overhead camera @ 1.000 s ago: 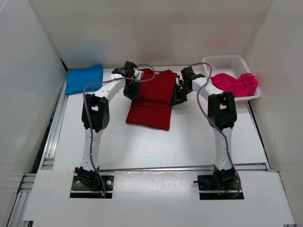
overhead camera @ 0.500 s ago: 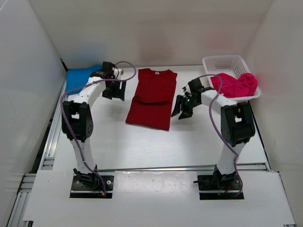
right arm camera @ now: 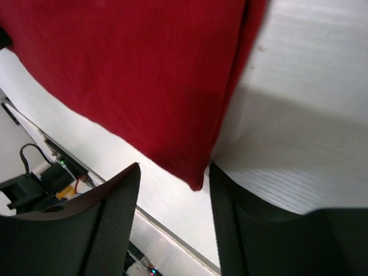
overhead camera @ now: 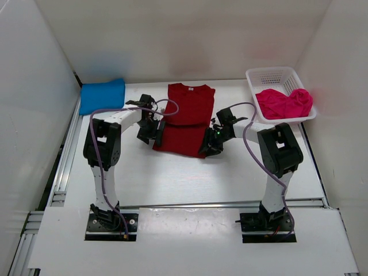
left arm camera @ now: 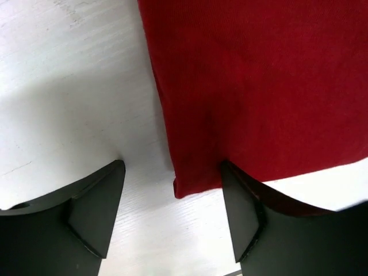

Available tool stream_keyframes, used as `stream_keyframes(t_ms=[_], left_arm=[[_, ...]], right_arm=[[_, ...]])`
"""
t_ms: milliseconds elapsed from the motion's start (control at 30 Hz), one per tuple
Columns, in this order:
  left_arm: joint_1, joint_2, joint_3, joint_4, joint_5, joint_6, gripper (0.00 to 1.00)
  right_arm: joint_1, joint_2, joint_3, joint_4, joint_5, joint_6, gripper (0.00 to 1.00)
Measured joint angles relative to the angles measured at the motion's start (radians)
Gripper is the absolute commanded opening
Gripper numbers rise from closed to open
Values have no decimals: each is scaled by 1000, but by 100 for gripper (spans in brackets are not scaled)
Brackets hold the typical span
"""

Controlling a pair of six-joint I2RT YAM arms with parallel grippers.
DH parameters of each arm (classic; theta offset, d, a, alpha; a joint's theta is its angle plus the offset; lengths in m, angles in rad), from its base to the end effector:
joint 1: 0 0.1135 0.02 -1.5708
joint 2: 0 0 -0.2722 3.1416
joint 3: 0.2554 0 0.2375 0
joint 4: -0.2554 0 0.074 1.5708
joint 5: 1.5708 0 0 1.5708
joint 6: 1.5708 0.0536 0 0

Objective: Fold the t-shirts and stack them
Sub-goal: Fold the folded rectangular tshirt in 1/3 of the way

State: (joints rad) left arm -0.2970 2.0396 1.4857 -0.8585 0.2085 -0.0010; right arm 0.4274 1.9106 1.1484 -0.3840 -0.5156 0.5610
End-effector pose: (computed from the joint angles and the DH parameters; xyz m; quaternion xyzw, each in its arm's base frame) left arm 0.3696 -0.1247 0.1616 0.1543 0.9794 -0.1143 0.0624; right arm 0.3240 0.1766 0.1449 0.0095 0.9467 0.3160 0.0612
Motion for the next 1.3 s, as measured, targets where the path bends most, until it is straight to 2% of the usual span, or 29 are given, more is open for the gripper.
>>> stream_keyframes(t_ms=[100, 133, 167, 233, 433, 633, 733, 800, 833, 900, 933, 967, 1200, 1267, 1300], left_arm=[[2, 1, -6, 8, 29, -6, 36], [1, 2, -12, 9, 42, -3, 25], [-2, 3, -21, 9, 52, -4, 10], [-6, 6, -29, 6, 72, -6, 10], [-13, -20, -81, 11, 125, -5, 10], [-59, -195, -322, -17, 112, -8, 10], [-116, -297, -417, -69, 107, -8, 21], [-156, -340, -461, -101, 118, -9, 37], [-174, -354, -473, -123, 113, -3, 43], [-210, -372, -479, -172, 98, -6, 54], [-223, -380, -477, -188, 88, -5, 56], [-237, -387, -475, -200, 74, -5, 56], [-339, -489, -393, -243, -145, -6, 53], [-407, -508, -318, -241, -152, -5, 51], [-449, -510, -276, -237, -150, -6, 51]], right_arm=[[3, 17, -1, 18, 7, 14, 25], [3, 26, -1, 21, 8, 21, 11], [3, 29, -2, 22, 9, 24, 6], [5, 32, -5, 24, 13, 34, 0], [6, -21, -83, 56, 16, 36, 0], [62, -260, -323, 24, 47, 13, 0], [94, -393, -435, 15, 45, 7, 0], [100, -475, -508, -6, 48, 6, 0], [101, -504, -533, -24, 54, 5, 1], [105, -562, -581, -67, 61, -5, 26], [108, -584, -594, -95, 60, -13, 41], [113, -604, -603, -120, 61, -27, 46], [129, -734, -552, -320, 148, -76, 50], [126, -764, -513, -347, 184, -79, 46], [121, -776, -497, -353, 197, -79, 40]])
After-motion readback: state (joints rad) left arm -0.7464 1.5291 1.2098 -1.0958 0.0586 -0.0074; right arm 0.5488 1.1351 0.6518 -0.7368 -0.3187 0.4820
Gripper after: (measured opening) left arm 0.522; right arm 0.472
